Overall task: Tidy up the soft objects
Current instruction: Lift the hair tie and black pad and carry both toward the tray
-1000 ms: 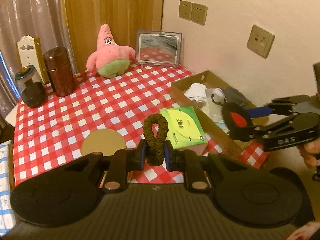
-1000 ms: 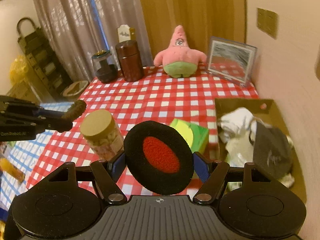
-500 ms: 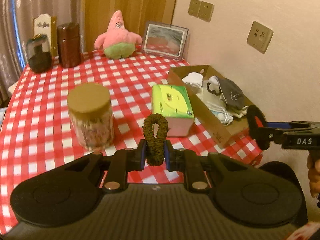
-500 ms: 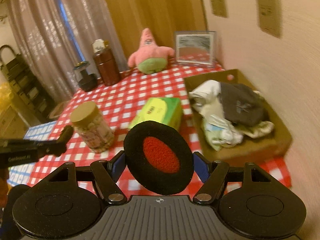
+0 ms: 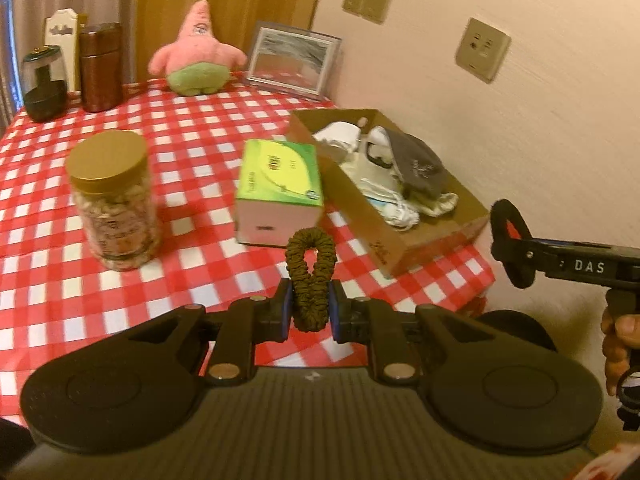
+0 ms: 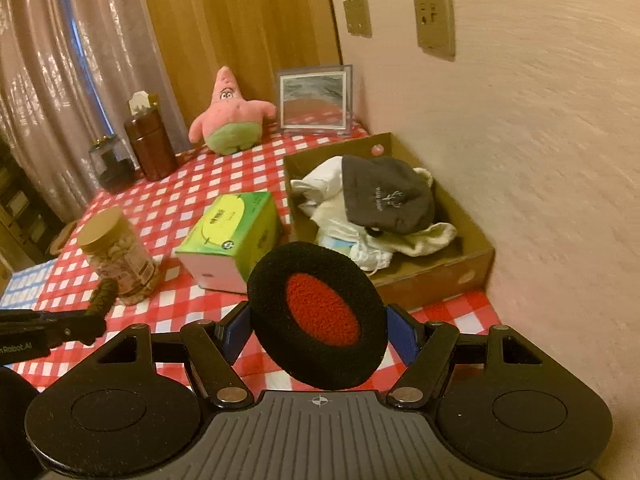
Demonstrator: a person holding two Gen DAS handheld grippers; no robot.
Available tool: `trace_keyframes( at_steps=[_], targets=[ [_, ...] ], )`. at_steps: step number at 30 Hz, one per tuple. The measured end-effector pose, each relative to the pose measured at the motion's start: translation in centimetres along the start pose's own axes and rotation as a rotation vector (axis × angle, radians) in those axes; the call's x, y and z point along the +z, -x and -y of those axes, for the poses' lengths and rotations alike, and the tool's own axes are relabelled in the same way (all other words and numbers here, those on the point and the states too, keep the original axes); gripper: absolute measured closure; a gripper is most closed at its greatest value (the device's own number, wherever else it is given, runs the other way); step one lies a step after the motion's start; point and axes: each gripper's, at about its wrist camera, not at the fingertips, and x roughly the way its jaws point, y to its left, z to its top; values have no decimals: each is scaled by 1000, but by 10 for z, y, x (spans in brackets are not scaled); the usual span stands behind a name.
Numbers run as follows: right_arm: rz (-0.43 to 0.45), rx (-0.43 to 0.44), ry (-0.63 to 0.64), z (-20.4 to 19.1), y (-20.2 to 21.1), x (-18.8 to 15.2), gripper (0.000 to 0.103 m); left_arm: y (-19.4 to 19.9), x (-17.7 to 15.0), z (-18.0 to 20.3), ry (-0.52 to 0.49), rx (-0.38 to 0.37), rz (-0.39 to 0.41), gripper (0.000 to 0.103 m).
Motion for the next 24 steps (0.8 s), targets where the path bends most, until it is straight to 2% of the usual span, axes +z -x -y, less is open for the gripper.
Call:
trace_keyframes(
  at_steps=[24],
  targets=[
    [24,-63,-28,42,0,7,32,-50,14,60,-63,-102,-42,87]
  ],
)
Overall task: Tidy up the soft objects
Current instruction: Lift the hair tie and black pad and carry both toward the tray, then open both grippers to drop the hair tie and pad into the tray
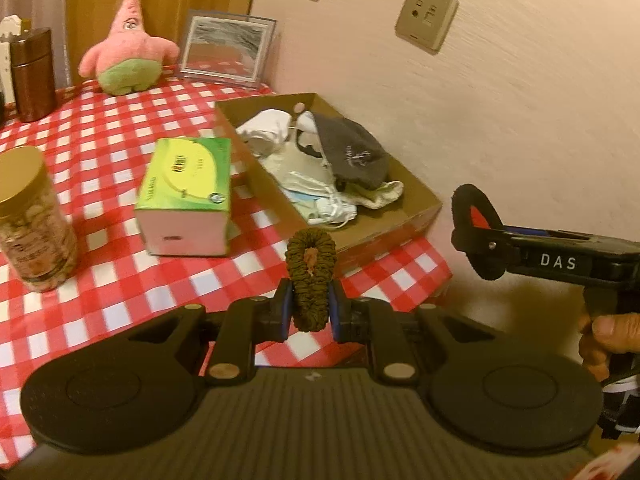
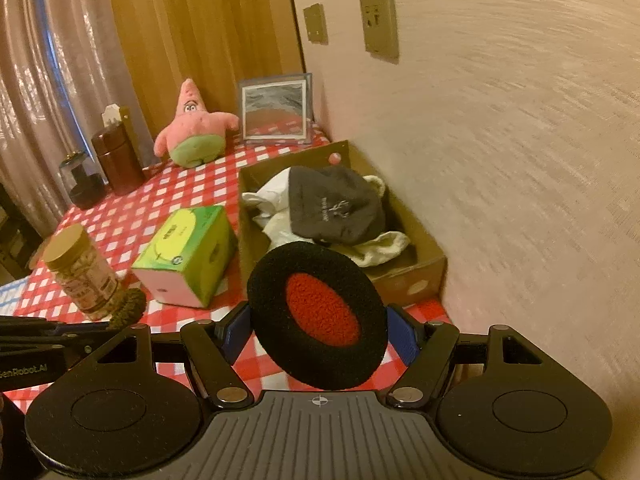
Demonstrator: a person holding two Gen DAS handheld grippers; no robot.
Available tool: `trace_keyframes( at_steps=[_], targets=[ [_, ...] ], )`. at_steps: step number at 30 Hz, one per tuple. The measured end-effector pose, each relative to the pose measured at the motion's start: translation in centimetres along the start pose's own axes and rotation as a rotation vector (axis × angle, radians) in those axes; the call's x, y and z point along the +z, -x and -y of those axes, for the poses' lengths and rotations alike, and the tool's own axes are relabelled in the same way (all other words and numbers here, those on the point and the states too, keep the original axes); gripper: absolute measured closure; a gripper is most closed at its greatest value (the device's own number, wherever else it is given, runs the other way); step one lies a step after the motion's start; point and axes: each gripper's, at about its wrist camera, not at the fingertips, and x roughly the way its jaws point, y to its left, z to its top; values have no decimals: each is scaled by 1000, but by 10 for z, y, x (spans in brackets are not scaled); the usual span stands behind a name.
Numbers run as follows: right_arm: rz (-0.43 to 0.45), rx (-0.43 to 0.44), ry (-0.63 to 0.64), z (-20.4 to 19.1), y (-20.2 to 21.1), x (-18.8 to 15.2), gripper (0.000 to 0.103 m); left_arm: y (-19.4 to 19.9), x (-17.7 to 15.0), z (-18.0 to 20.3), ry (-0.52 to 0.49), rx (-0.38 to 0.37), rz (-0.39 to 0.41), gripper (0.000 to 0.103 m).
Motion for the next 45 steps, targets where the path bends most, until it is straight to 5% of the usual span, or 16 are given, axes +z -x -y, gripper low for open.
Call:
trace_keyframes(
  at_steps=[25,45],
  targets=[
    [-17,-10,153,32,-80,46,32,-101,62,22,-40,-65,-26,87],
    [-80,16,190,44,-137,54,32,-158,73,10,-22,-70,-91,87]
  ],
)
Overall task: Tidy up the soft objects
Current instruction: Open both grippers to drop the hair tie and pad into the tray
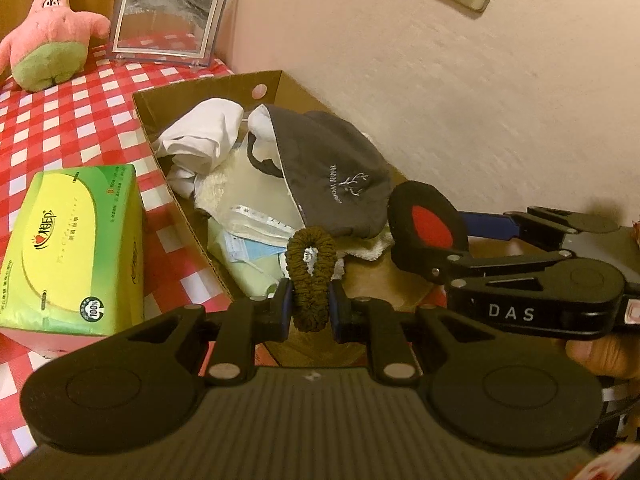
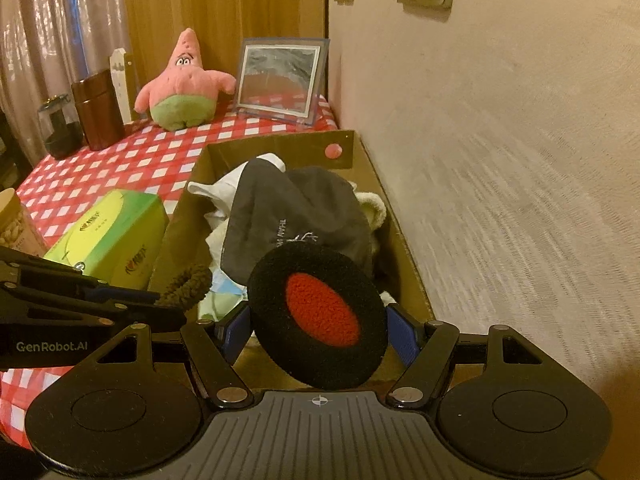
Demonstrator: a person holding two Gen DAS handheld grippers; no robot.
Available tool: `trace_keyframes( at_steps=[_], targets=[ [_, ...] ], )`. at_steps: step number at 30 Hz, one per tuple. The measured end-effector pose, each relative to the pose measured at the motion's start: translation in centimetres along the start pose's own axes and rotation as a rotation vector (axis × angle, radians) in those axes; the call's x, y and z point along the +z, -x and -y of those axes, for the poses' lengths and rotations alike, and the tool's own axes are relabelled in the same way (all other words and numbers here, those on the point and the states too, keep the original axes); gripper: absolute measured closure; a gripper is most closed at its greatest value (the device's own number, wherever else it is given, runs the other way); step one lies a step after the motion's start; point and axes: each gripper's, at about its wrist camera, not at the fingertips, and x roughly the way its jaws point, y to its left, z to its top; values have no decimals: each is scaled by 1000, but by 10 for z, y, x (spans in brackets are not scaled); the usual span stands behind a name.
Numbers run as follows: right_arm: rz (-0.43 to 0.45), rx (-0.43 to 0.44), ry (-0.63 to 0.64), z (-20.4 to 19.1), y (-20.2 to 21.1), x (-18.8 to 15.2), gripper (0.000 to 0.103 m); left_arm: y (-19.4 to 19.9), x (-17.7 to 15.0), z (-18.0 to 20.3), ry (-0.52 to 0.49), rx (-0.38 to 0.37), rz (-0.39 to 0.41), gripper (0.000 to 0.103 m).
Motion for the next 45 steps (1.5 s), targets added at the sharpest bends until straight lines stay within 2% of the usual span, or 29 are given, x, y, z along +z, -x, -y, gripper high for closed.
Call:
trace_keyframes(
  at_steps=[16,19,20,22,37,41,45],
  targets=[
    [-16,12,-31,4,-12,-1,32,-11,5,-2,-16,-1,-23,83],
    [-17,12,-32,4,-12,-1,32,-12,6,-1,-17,-5,-27,81],
    [-17,12,-35,4,-12,-1,32,-13,7,-1,-17,-6,-29,74],
    [-12,11,-41,4,-11,-1,32,-13,7,-1,-20,-4,-29,70],
    [-10,28,-60,5,-8,0,32,4,2,-15,-26,33,-1,68],
    [10,83,-87,5,-9,1,26,8,1,-14,-35,36,3,66],
    [38,74,-123,7,-6,3,20,11,0,-13,-43,39,7,64]
  ],
)
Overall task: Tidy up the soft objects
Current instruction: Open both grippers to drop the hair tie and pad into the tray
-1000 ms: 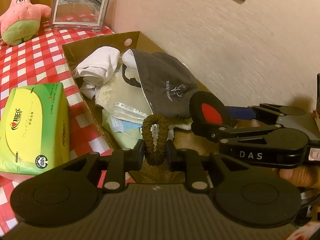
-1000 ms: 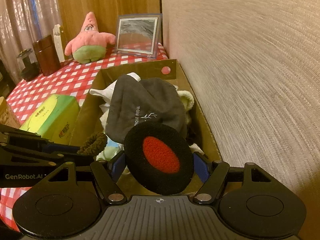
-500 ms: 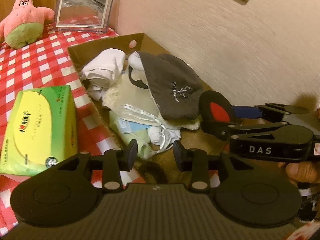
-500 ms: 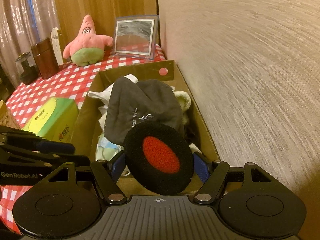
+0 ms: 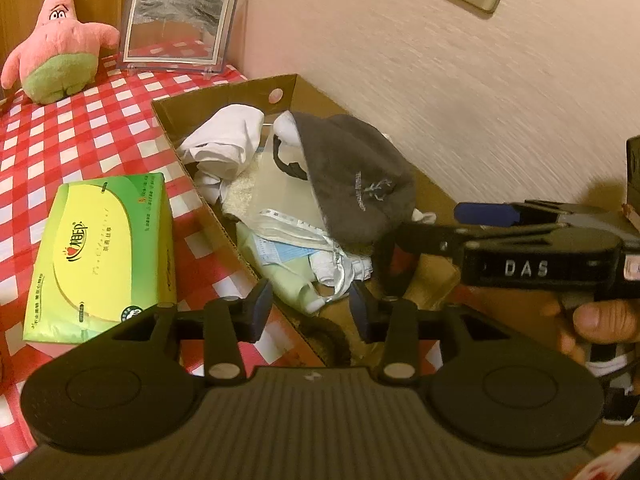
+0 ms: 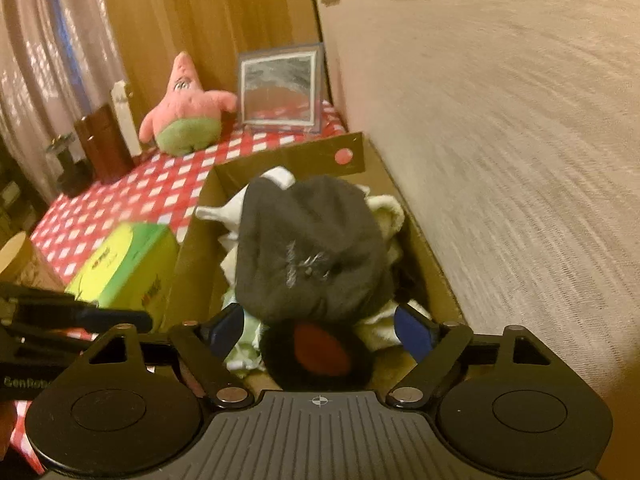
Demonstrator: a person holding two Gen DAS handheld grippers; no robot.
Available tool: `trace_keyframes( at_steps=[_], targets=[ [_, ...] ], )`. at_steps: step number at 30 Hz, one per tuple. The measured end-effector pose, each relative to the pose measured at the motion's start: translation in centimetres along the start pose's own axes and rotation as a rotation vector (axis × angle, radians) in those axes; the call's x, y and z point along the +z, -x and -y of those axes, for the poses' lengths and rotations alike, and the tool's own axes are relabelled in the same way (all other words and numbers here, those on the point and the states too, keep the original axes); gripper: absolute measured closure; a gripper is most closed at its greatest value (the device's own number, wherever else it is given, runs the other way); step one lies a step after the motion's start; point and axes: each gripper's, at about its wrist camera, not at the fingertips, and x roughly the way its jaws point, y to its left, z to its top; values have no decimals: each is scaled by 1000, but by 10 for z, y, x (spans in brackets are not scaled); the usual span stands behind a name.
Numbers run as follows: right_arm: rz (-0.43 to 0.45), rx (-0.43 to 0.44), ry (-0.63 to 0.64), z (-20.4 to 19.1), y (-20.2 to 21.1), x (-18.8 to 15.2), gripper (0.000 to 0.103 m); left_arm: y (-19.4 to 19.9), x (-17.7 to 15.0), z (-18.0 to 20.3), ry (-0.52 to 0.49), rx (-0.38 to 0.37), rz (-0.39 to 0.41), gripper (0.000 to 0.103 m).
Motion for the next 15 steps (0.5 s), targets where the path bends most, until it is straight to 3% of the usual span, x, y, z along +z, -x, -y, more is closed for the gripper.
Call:
trace_keyframes(
  at_steps=[15],
  targets=[
    [-36,-41,-28,-5,24,-8,20,23,-5,8,-37,17,18,34]
  ],
)
